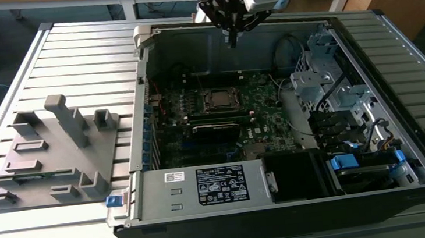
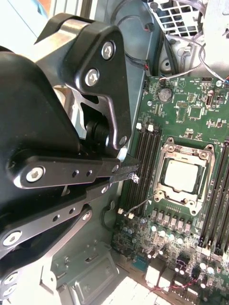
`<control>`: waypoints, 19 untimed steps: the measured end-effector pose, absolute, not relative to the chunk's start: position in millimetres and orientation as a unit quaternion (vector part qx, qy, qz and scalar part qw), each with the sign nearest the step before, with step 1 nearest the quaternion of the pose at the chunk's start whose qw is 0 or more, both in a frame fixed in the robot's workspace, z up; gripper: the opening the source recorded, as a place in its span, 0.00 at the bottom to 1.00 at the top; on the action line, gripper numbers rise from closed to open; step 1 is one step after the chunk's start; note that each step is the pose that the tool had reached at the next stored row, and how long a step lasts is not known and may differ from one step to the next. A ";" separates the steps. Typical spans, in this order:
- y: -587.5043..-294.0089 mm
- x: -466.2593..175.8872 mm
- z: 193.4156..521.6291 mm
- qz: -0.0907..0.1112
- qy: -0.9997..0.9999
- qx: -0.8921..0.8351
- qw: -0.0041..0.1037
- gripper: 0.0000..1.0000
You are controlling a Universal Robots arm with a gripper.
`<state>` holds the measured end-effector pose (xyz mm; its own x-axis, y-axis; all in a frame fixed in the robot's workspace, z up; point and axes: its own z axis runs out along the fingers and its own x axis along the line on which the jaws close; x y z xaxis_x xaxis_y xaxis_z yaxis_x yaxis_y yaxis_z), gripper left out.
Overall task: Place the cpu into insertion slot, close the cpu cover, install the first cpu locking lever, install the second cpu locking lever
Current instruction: 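Close the cpu cover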
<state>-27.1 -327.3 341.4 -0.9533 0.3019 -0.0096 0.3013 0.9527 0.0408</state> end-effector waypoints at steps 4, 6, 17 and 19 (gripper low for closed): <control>-327.3 -27.1 340.4 0.019 0.988 0.153 0.008 0.10; -327.3 -27.1 340.0 0.019 0.988 0.153 0.008 0.10; -327.3 -27.1 337.5 0.019 0.988 0.153 0.008 0.10; -327.3 -27.1 337.1 0.019 0.988 0.153 0.008 0.10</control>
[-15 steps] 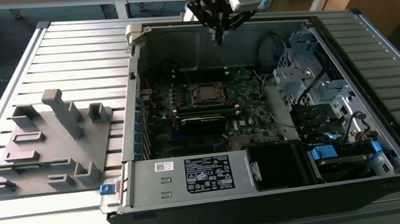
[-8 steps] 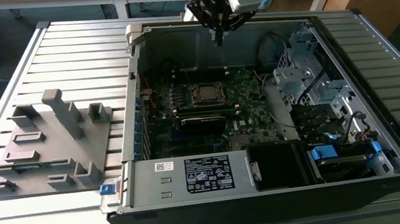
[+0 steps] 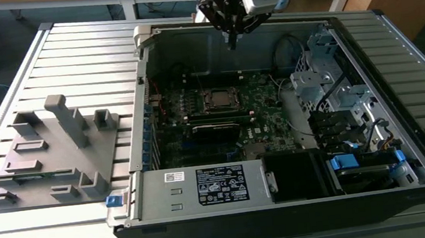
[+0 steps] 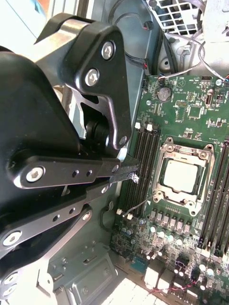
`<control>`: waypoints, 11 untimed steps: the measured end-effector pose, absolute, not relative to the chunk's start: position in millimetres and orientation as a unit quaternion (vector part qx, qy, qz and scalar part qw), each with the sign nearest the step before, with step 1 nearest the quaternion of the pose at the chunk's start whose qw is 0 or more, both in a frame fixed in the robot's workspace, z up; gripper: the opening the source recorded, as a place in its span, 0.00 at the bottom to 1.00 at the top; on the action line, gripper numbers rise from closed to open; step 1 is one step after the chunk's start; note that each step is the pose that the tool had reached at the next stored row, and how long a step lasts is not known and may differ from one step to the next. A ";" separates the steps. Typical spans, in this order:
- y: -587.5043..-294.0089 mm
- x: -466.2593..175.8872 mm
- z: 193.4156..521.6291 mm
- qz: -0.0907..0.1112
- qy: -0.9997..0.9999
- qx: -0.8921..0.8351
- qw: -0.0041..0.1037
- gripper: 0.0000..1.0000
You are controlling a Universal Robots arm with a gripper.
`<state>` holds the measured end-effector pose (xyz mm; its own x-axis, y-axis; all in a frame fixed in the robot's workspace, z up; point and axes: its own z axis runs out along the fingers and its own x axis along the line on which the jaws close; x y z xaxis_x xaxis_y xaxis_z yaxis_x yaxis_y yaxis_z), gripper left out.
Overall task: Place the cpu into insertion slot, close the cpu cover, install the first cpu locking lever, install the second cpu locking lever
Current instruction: 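Close the cpu cover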
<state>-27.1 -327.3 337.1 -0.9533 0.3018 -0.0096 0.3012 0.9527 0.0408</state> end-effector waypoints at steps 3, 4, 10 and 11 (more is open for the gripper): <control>-327.3 -27.1 336.4 0.019 0.988 0.153 0.008 0.10; -327.3 -27.1 336.2 0.019 0.988 0.153 0.008 0.10; -327.3 -27.1 334.8 0.019 0.988 0.153 0.008 0.10; -327.3 -27.1 334.6 0.019 0.988 0.153 0.008 0.10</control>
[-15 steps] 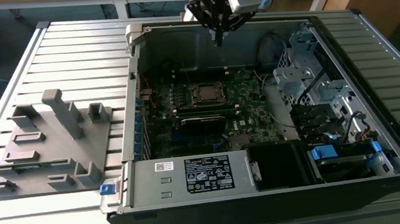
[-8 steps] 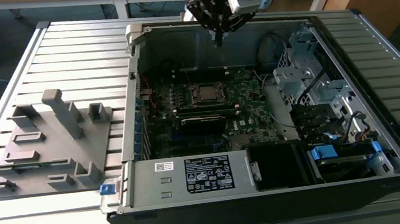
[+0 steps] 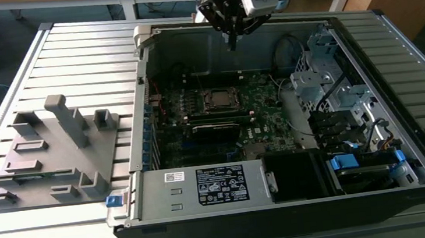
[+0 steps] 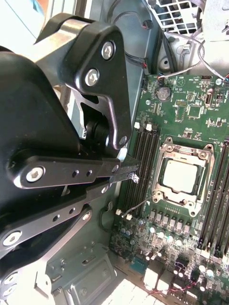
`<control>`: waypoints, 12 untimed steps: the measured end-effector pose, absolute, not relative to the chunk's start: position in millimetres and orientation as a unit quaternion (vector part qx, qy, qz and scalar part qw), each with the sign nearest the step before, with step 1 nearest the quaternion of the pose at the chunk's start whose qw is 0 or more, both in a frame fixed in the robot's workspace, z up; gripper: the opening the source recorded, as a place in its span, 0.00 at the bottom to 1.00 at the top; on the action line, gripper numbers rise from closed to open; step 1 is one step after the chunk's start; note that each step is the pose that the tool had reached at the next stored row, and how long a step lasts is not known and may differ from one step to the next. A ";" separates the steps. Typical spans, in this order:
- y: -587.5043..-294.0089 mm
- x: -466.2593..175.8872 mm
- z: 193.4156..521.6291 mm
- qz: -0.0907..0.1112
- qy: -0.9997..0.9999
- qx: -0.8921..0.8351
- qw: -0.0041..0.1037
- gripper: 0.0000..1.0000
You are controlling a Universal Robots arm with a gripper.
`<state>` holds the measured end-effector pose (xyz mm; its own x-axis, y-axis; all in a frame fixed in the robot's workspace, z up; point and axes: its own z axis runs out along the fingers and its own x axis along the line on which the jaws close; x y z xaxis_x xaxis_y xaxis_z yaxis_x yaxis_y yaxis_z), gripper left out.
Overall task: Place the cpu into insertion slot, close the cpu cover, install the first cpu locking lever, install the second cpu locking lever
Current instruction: 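Close the cpu cover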
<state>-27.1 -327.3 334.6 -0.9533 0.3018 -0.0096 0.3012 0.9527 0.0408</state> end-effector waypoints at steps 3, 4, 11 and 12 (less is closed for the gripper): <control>-327.3 -27.1 333.9 0.019 0.988 0.153 0.008 0.10; -327.3 -27.1 333.7 0.019 0.988 0.153 0.008 0.10; -327.3 -27.1 332.1 0.019 0.988 0.153 0.008 0.10; -327.3 -27.1 331.9 0.019 0.988 0.153 0.008 0.10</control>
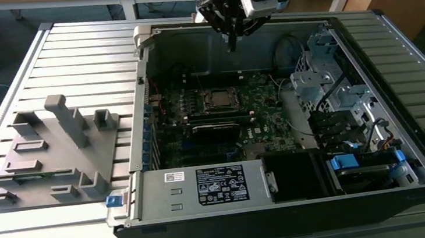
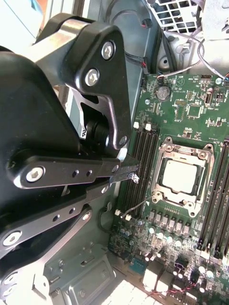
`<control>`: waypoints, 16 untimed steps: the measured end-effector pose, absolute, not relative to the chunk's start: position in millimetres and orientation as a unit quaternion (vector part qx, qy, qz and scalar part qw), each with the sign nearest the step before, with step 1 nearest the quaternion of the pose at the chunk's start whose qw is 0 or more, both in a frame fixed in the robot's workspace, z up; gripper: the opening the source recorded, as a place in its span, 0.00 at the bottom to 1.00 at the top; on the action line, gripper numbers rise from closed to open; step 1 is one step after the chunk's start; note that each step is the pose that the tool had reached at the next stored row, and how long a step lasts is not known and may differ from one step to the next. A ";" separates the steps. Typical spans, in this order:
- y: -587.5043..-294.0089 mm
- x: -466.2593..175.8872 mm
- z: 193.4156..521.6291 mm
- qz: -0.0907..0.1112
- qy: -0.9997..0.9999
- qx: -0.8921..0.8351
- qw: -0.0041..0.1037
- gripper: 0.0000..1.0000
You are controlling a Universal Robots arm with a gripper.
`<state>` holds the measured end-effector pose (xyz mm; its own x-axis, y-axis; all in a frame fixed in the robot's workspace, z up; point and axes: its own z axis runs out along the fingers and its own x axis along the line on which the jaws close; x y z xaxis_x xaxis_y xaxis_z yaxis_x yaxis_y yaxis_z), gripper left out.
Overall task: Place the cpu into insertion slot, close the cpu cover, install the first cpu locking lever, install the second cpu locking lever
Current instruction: 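Close the cpu cover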
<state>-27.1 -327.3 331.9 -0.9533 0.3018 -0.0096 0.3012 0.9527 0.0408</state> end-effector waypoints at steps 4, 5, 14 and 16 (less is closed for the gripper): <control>-327.3 -27.1 331.0 0.019 0.988 0.153 0.008 0.10; -327.3 -27.1 330.8 0.019 0.988 0.153 0.008 0.10; -327.3 -27.1 328.8 0.019 0.988 0.153 0.008 0.10; -327.3 -27.1 328.3 0.019 0.988 0.153 0.008 0.10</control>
<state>-27.1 -327.3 328.3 -0.9533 0.3018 -0.0096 0.3012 0.9527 0.0408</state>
